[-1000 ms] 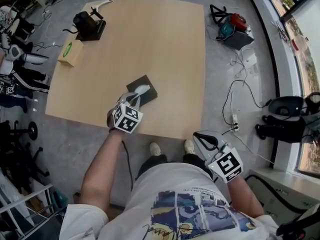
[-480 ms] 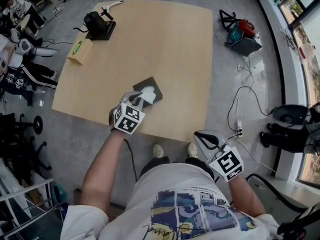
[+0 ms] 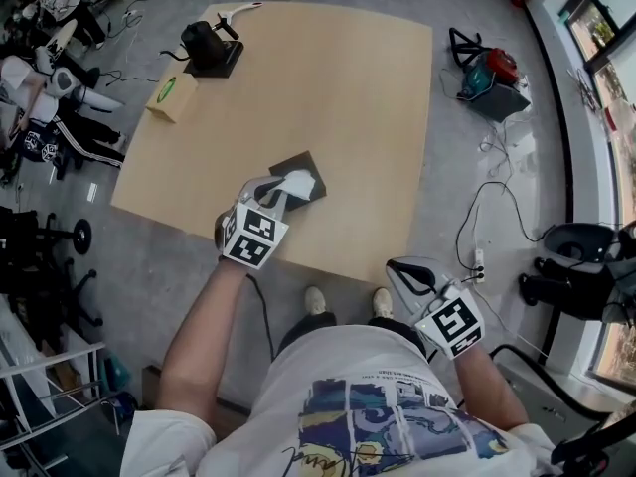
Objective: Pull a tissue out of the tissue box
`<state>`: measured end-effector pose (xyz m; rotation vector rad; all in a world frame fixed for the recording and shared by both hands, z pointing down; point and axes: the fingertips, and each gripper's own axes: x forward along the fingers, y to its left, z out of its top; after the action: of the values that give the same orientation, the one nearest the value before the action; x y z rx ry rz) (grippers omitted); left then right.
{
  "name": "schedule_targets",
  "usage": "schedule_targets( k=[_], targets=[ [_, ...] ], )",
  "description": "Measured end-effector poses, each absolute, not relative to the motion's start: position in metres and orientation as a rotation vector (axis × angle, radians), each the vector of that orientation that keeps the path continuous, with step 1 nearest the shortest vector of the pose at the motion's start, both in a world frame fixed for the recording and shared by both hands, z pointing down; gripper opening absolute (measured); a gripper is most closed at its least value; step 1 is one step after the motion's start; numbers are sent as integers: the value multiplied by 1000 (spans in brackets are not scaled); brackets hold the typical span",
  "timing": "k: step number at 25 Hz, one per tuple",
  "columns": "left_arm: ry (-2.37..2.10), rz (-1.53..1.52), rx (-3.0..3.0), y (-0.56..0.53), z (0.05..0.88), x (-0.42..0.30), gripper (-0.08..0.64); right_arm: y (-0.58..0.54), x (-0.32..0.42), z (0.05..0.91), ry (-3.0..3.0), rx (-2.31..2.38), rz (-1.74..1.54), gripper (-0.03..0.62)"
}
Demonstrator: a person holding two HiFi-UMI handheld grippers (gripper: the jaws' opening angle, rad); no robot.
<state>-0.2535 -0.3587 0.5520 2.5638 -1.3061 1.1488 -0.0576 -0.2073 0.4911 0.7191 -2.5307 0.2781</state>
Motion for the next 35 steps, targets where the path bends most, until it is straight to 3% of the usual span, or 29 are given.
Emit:
schedule_targets(
  k=[21, 35],
  targets=[
    [-1580, 866, 2565, -272, 435, -232, 7, -198, -44, 482, -2605, 507, 184, 3],
    [-1671, 775, 2505, -188, 411, -205, 6, -192, -60, 473, -2662, 317, 104, 3]
  ],
)
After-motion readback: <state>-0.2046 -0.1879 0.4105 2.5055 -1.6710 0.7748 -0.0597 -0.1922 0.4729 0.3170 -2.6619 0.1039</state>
